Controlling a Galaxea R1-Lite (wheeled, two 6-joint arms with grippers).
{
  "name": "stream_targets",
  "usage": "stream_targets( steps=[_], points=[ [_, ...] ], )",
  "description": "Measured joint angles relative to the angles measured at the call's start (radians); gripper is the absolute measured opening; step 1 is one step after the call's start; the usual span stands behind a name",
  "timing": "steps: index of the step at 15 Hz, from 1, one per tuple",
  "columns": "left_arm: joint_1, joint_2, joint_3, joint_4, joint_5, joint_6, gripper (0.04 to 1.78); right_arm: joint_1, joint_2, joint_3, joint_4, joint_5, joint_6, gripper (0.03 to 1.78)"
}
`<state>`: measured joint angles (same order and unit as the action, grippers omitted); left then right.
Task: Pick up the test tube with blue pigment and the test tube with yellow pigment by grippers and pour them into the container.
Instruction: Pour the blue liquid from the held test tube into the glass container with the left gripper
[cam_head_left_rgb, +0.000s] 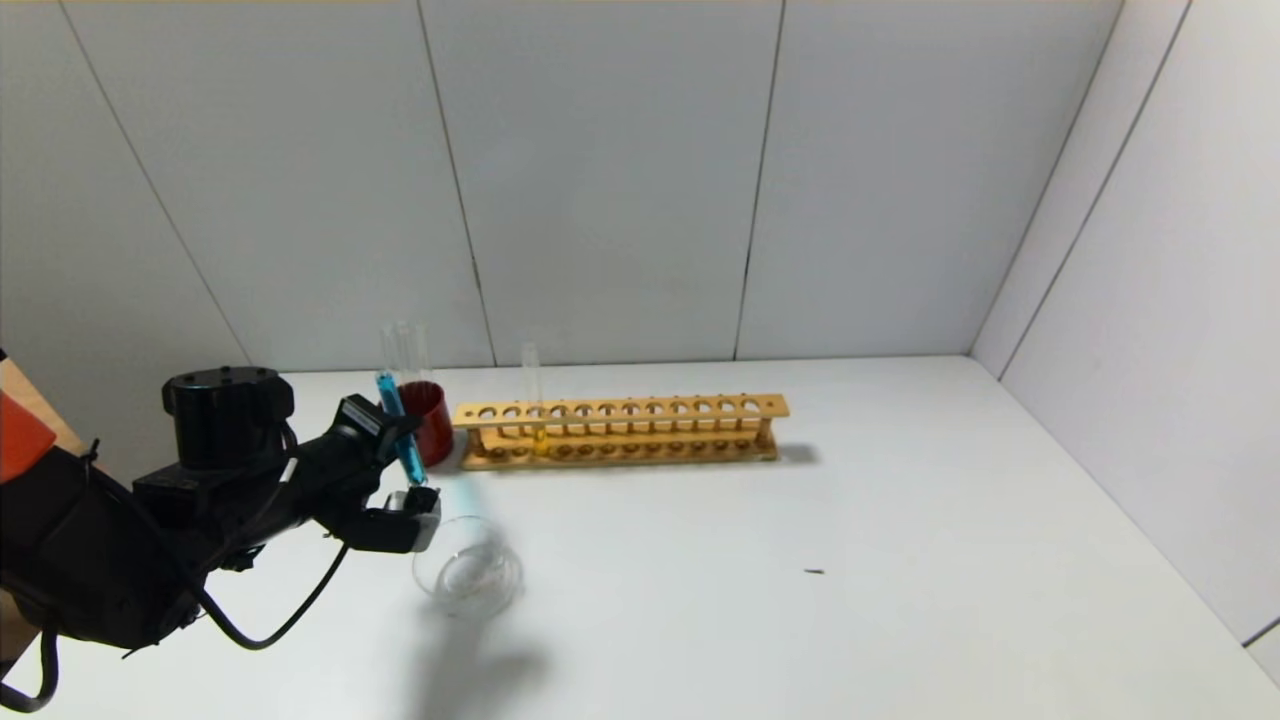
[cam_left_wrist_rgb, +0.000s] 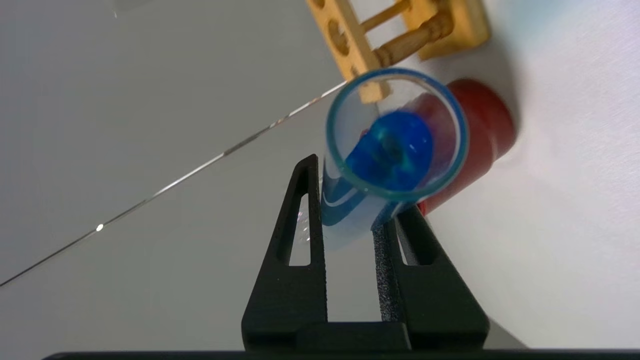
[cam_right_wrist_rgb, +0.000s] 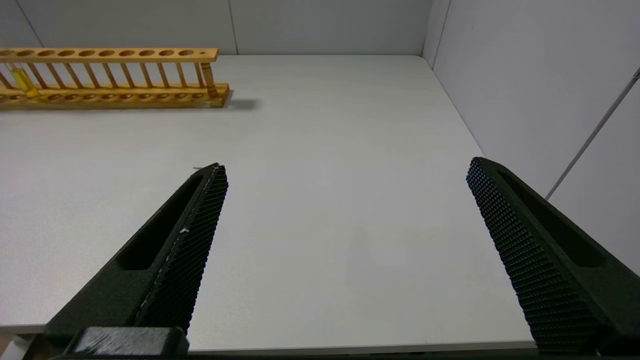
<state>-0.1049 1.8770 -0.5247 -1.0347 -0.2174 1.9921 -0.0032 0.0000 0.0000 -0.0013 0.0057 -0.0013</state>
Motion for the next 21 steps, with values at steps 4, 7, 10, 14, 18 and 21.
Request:
stream_targets(
  steps=[4, 7, 10, 14, 18, 21],
  points=[
    [-0.004, 0.015, 0.002, -0.019, 0.014, 0.001, 0.32, 0.0, 0.0, 0.0, 0.0, 0.0, 0.0, 1.75],
    [-0.012, 0.018, 0.01, -0.031, 0.029, 0.003, 0.32, 0.0, 0.0, 0.0, 0.0, 0.0, 0.0, 1.75],
    [-0.017, 0.018, 0.02, -0.054, 0.054, 0.005, 0.32, 0.0, 0.0, 0.0, 0.0, 0.0, 0.0, 1.75],
    [-0.023, 0.019, 0.026, -0.065, 0.072, 0.005, 0.32, 0.0, 0.0, 0.0, 0.0, 0.0, 0.0, 1.75],
    [-0.024, 0.019, 0.028, -0.065, 0.076, 0.005, 0.32, 0.001, 0.0, 0.0, 0.0, 0.0, 0.0, 1.75],
    [-0.024, 0.019, 0.029, -0.066, 0.079, 0.005, 0.32, 0.001, 0.0, 0.0, 0.0, 0.0, 0.0, 1.75]
  ],
)
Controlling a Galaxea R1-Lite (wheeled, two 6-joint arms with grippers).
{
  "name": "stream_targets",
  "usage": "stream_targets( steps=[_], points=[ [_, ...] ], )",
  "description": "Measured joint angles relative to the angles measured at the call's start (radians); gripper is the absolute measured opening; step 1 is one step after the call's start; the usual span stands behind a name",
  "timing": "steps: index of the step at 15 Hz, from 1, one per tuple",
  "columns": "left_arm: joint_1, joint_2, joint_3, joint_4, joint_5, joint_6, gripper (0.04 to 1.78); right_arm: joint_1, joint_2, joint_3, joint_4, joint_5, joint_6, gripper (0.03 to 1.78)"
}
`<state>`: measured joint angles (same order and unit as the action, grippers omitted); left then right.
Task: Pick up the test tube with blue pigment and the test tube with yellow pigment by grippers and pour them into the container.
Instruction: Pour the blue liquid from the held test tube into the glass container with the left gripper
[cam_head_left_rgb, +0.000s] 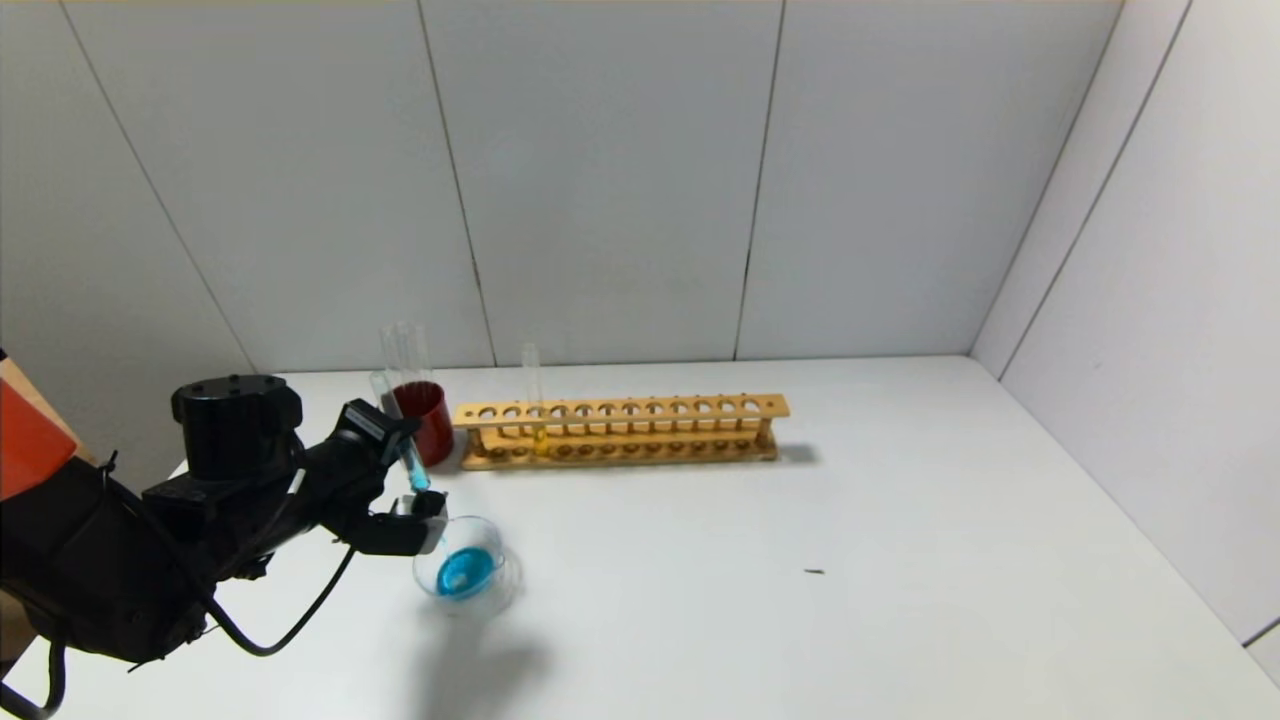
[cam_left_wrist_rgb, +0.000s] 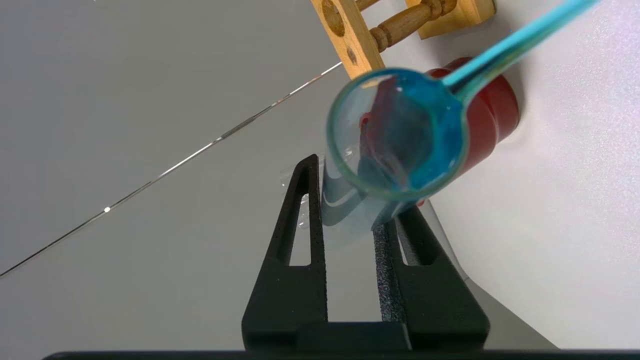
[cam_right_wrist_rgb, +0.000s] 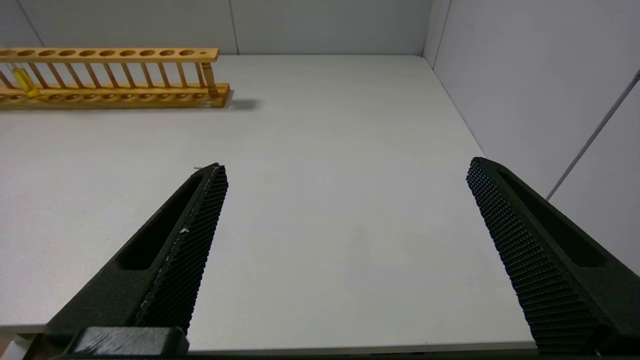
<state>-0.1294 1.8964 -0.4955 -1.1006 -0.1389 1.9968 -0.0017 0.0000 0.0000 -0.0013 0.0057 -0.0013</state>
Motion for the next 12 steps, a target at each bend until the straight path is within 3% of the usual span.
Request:
stream_targets(
  steps=[12],
  points=[
    [-0.009, 0.004, 0.009, -0.047, 0.023, 0.004, 0.32, 0.0, 0.0, 0.0, 0.0, 0.0, 0.0, 1.75]
  ],
)
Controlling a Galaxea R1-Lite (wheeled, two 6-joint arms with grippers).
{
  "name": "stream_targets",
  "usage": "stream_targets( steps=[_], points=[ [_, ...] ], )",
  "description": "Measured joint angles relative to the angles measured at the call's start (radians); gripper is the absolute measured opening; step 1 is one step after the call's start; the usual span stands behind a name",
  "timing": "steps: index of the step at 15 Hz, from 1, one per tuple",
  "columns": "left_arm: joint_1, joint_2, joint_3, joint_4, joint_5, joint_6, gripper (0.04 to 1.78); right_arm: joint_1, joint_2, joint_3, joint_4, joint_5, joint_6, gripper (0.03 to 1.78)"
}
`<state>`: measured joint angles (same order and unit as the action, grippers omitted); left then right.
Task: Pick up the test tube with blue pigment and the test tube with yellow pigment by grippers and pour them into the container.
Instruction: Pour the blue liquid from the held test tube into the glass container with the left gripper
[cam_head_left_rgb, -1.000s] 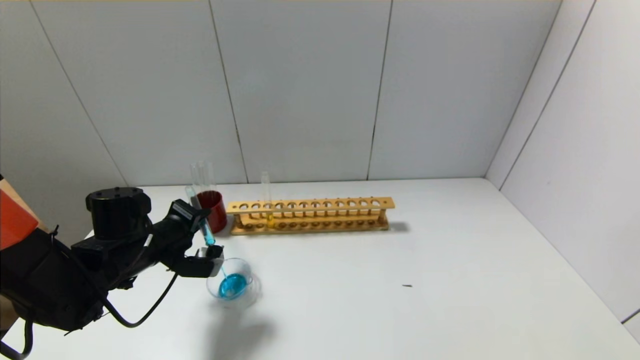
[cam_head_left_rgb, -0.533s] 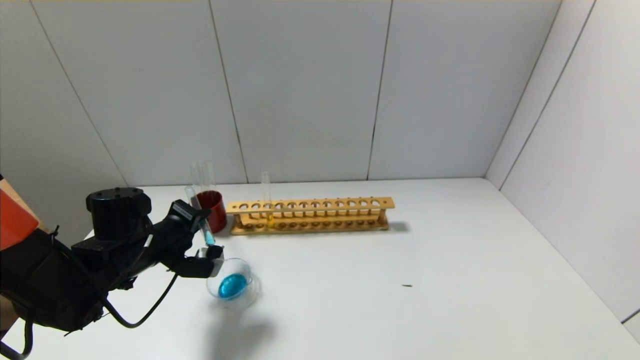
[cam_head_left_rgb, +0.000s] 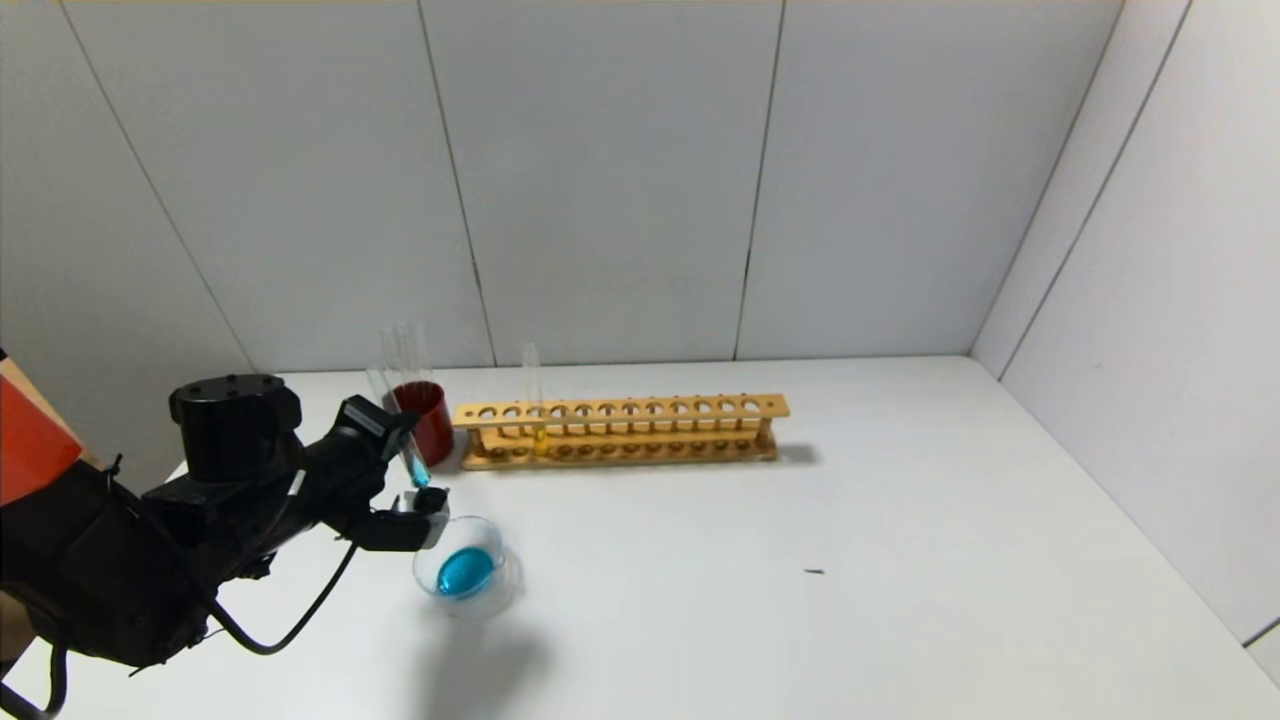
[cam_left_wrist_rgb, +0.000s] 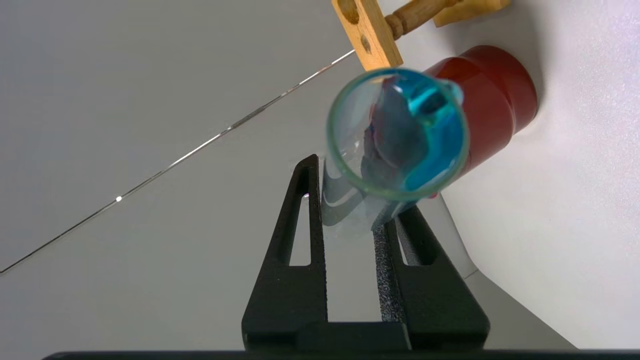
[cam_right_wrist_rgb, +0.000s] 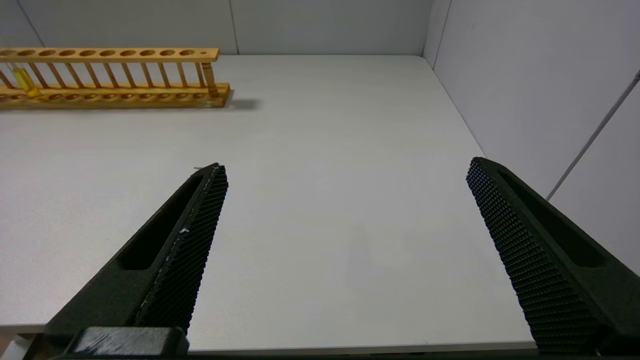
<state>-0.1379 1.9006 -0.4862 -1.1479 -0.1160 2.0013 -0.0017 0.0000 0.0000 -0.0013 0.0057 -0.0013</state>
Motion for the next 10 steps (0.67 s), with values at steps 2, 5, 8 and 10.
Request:
stream_targets(
  steps=[2, 5, 8, 10],
  points=[
    [-0.006, 0.0, 0.0, 0.0, 0.0, 0.0, 0.32, 0.0, 0.0, 0.0, 0.0, 0.0, 0.0, 1.75],
    [-0.009, 0.0, 0.0, -0.002, -0.003, 0.003, 0.32, 0.0, 0.0, 0.0, 0.0, 0.0, 0.0, 1.75],
    [-0.011, -0.003, 0.001, -0.003, -0.006, 0.021, 0.32, 0.0, 0.0, 0.0, 0.0, 0.0, 0.0, 1.75],
    [-0.012, -0.003, 0.001, -0.031, -0.006, 0.039, 0.32, 0.0, 0.0, 0.0, 0.0, 0.0, 0.0, 1.75]
  ],
)
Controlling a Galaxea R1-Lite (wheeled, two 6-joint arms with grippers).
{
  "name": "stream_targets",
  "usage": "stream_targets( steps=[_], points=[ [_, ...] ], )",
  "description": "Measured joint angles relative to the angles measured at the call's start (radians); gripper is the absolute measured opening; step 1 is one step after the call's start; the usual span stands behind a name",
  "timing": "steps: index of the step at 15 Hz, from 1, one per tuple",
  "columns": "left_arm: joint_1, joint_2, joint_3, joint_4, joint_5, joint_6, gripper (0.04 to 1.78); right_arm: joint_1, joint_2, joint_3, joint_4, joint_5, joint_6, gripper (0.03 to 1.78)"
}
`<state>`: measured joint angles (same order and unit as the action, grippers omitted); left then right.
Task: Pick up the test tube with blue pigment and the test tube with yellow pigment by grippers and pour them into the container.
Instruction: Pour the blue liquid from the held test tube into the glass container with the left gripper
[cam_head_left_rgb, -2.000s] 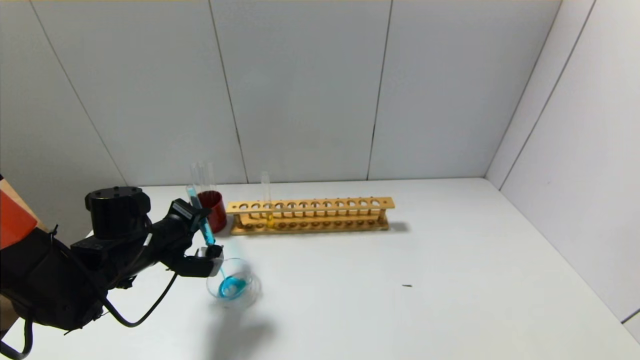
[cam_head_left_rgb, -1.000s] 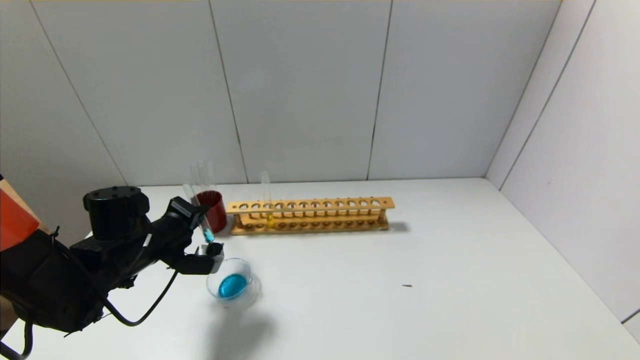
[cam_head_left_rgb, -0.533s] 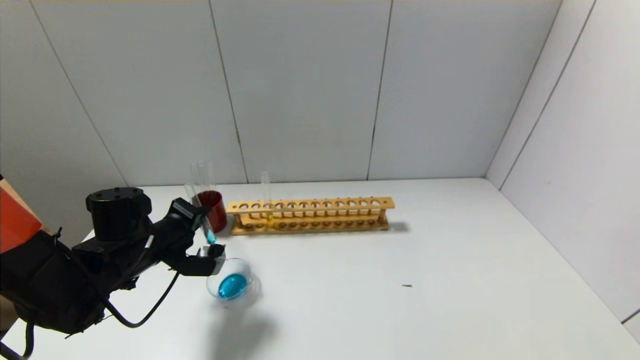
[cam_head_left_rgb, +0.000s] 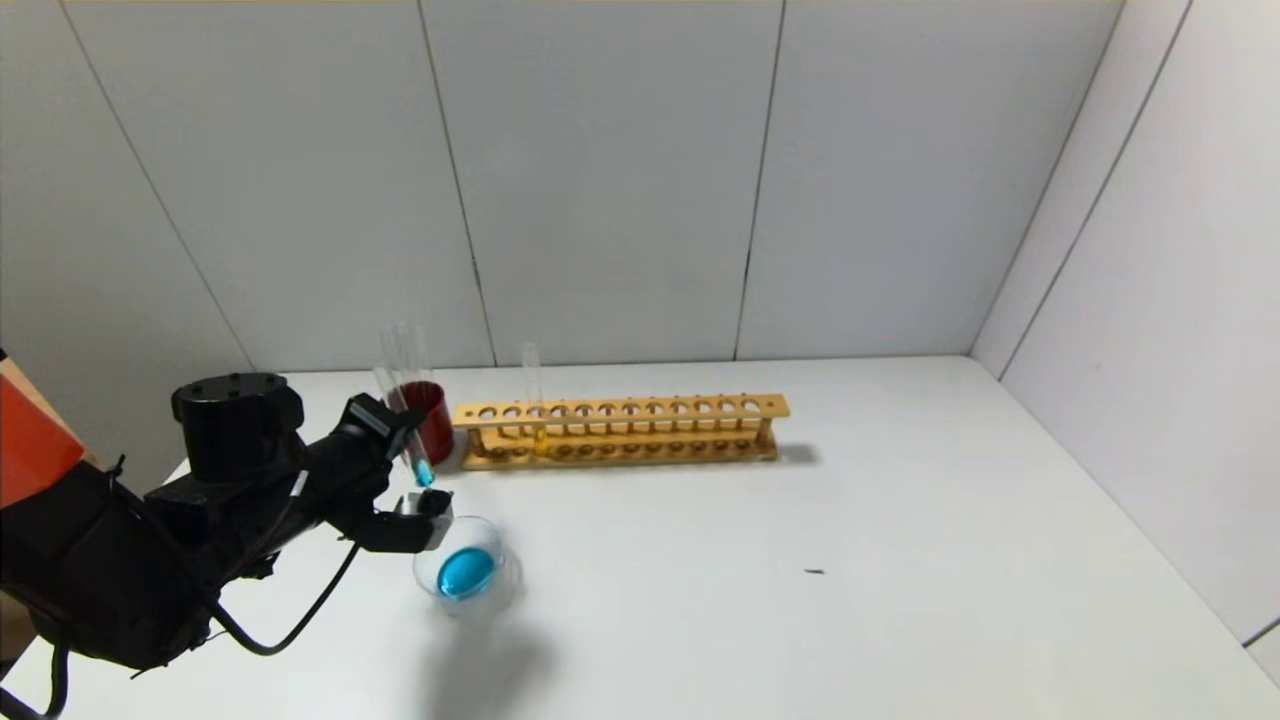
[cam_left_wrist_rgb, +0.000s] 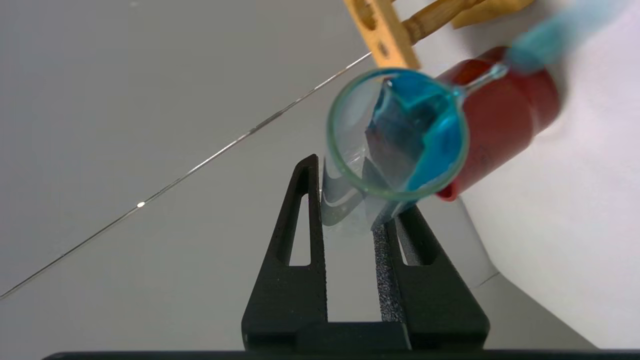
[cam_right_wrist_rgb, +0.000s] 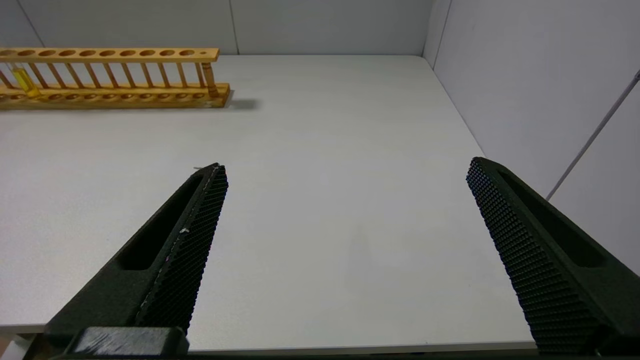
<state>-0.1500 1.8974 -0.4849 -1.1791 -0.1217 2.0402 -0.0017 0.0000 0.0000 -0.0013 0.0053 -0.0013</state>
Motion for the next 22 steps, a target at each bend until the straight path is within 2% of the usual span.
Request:
stream_targets(
  steps=[13, 18, 22],
  points=[
    [0.0, -0.016, 0.025, -0.118, 0.002, 0.079, 0.32, 0.0, 0.0, 0.0, 0.0, 0.0, 0.0, 1.75],
    [-0.001, -0.026, 0.082, -0.221, 0.063, 0.112, 0.32, 0.0, 0.0, 0.0, 0.0, 0.0, 0.0, 1.75],
    [-0.002, -0.031, 0.09, -0.235, 0.073, 0.123, 0.32, 0.0, 0.0, 0.0, 0.0, 0.0, 0.0, 1.75]
  ],
)
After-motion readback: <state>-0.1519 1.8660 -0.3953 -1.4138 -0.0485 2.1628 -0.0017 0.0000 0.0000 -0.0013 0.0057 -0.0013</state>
